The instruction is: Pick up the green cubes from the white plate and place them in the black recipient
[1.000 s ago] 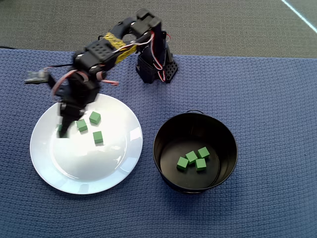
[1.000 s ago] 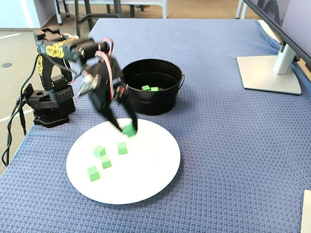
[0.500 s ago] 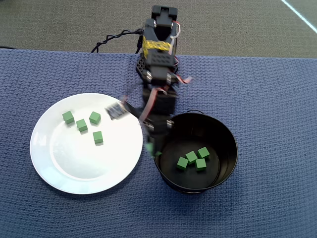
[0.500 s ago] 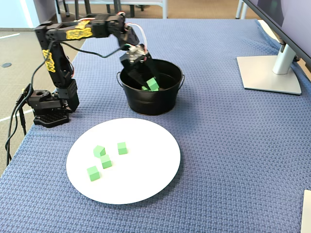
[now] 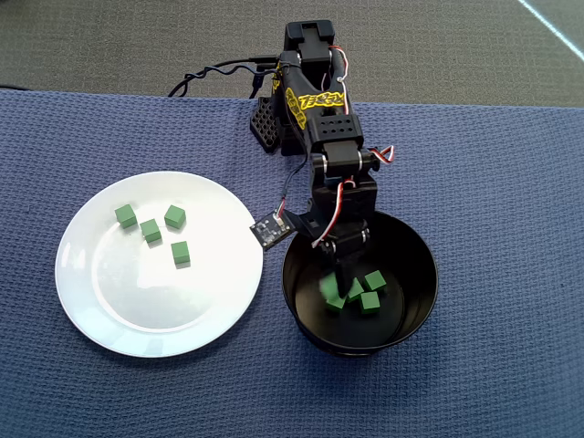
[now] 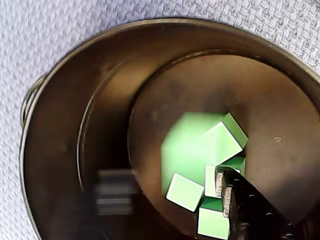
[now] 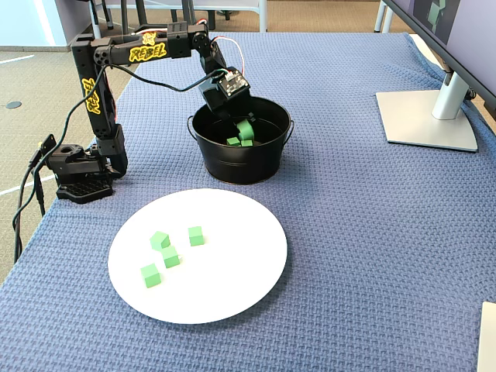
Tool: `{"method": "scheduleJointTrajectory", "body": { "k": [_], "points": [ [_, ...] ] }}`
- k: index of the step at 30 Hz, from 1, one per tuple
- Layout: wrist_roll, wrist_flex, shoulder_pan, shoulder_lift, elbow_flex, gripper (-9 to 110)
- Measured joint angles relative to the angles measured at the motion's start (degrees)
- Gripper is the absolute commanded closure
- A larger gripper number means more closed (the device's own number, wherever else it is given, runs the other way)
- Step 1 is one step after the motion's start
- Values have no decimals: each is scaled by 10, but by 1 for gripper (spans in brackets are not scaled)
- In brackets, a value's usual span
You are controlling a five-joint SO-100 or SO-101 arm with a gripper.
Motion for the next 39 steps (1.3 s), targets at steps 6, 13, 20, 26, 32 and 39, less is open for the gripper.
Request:
{"method": "scheduleJointTrajectory", "body": {
  "k": [6, 13, 20, 26, 32, 39],
  "points": [
    [-27, 11, 20, 0, -18, 72],
    [-91, 78, 128, 22, -138, 75],
    [-103, 43, 323, 33, -131, 70],
    [-120, -42, 401, -12, -14, 68],
    [-141, -100, 410, -50, 75, 69],
    [-165, -107, 390, -62, 118, 69]
  ]
}}
